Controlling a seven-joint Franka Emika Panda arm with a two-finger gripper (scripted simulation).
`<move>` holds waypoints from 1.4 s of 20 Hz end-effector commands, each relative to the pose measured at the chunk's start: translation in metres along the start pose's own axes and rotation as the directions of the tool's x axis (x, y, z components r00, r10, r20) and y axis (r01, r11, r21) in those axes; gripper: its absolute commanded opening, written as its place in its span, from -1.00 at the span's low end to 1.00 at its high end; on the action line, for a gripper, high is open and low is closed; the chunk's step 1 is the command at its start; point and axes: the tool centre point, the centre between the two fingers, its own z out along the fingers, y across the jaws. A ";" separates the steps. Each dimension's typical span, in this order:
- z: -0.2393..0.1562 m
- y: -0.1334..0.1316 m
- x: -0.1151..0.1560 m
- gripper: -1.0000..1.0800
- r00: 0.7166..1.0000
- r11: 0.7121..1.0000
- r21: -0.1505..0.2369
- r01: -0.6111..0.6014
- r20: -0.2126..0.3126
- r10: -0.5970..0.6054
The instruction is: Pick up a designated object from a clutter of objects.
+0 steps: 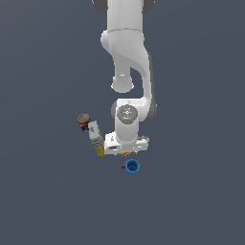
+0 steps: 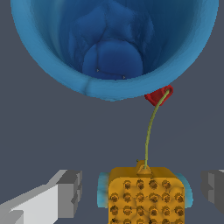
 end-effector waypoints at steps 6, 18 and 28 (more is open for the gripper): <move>0.018 0.002 -0.009 0.92 1.000 1.000 0.002 -0.007 0.022 0.007; 0.012 0.002 -0.005 -1.00 1.000 1.000 0.001 -0.005 0.014 0.005; 0.004 -0.001 -0.006 -1.00 1.000 1.000 0.002 -0.005 0.015 0.005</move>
